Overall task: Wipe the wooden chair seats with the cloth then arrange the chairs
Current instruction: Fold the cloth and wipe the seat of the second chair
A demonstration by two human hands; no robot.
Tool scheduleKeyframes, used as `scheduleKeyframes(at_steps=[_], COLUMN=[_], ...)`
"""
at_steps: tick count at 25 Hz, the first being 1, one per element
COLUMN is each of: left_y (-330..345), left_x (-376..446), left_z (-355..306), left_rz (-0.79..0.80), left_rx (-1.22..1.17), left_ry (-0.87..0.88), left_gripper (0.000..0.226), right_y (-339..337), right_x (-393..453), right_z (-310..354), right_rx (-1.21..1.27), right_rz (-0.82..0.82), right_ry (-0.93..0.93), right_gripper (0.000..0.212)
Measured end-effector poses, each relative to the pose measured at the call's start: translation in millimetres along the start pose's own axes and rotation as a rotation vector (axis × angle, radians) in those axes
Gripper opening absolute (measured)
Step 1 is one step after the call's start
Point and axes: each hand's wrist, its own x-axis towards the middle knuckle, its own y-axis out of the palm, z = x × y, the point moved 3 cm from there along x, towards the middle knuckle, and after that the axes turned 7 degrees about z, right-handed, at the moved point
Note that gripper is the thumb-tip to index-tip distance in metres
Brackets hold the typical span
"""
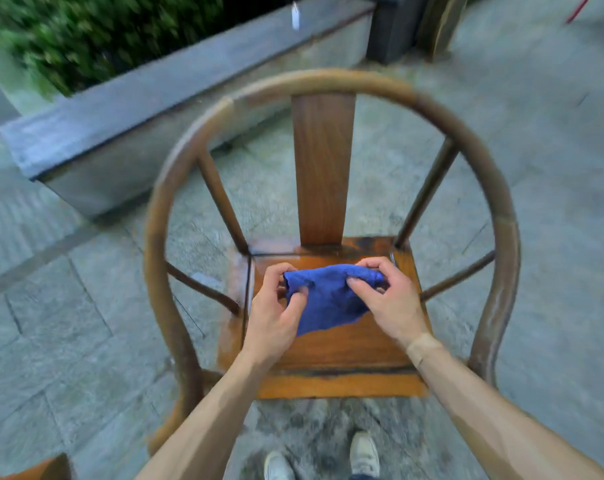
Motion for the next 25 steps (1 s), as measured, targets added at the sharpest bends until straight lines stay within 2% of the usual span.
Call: scheduleKeyframes(at_steps=[3,6,10,16,22,25], left_y=[-39,-69,-103,-129,-155,-160], left_x=[-6,-19,-44,-83,-139,-189], left_z=[-112,-193,-258,-282,-280,-278], left_rz=[-0.023,-0.048,-0.095,-0.174,-0.420,-0.611], left_rx=[-0.029,-0.006,-0.003,-0.081,-0.029,0.029], left_ry=[0.155,0.297,0.462,0.554,0.496,0.446], left_gripper=[0.028,0.030,0.027,0.024,0.026,0.024], right_y=[-17,-27,-28,-15,20,42], right_x=[-7,-19,-41,-67,-78,-92], right_z=[115,195,266,308,322,332], right_rx=[0.050,0.106,0.166,0.277,0.400,0.463], right_rz=[-0.005,0.001,0.055,0.139,0.441,0.629], right_ry=[-0.176,-0.296,-0.444,-0.554,-0.512,-0.500], right_gripper=[0.029,0.029,0.026,0.023,0.024,0.024])
